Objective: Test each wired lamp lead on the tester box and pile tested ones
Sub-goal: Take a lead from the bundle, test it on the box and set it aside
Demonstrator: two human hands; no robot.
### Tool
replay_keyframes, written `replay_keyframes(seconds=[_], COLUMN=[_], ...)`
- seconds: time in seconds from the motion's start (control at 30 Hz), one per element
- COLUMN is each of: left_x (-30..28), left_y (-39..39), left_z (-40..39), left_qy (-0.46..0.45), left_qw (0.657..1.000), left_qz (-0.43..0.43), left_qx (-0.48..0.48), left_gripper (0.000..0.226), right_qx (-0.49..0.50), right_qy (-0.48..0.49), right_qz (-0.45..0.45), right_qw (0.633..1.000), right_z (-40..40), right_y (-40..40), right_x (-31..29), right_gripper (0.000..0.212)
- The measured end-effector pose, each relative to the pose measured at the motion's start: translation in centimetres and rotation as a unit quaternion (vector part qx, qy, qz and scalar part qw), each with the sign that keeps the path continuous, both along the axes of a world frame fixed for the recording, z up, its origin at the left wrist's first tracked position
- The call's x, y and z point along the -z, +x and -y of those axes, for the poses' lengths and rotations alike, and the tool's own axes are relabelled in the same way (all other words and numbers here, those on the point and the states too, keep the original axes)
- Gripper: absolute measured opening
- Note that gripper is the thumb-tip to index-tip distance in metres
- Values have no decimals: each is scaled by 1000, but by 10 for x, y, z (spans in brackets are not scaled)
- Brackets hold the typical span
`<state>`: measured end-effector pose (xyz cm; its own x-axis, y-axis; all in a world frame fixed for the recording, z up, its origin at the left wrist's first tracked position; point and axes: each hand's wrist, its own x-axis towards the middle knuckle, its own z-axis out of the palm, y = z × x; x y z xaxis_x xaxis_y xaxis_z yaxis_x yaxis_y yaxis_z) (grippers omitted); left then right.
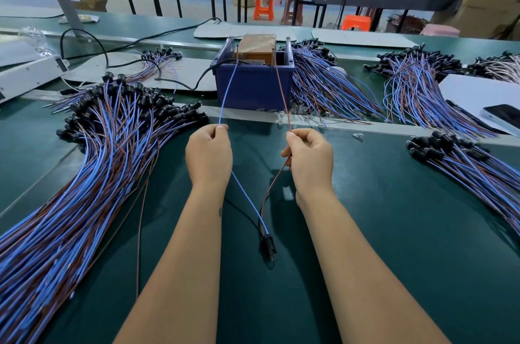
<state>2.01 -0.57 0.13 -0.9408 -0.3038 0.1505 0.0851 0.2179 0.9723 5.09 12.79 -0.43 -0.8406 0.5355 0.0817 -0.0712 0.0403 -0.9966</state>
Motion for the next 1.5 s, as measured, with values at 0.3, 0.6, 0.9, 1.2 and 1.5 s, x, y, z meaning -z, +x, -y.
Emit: replay_keyframes(seconds=[0.3, 0.6, 0.9, 1.2, 1.5], left_x=[-1, 0, 0, -1, 0], left_y=[0, 1, 1, 1, -3], left_z=[0, 0, -1, 0, 1], left_qy=[-4, -22, -34, -17, -8], left_qw=[1000, 1000, 999, 999, 998], left_qz=[3, -6, -6, -27, -47], left_qx=[-1, 0, -8, -27, -34], left_gripper=[15, 17, 28, 23, 16], right_qx=[-1, -4, -3, 16, 17], right_qy=[0, 6, 21, 32, 10], right_qz=[0, -1, 13, 29, 17], right_qw=[1000, 1000, 1000, 999, 1000], right_z=[0, 0, 0, 0, -1], right_y=[0, 0, -2, -2, -1], right_x=[-1, -1, 0, 1, 1], right_gripper=[15, 17, 17, 17, 14])
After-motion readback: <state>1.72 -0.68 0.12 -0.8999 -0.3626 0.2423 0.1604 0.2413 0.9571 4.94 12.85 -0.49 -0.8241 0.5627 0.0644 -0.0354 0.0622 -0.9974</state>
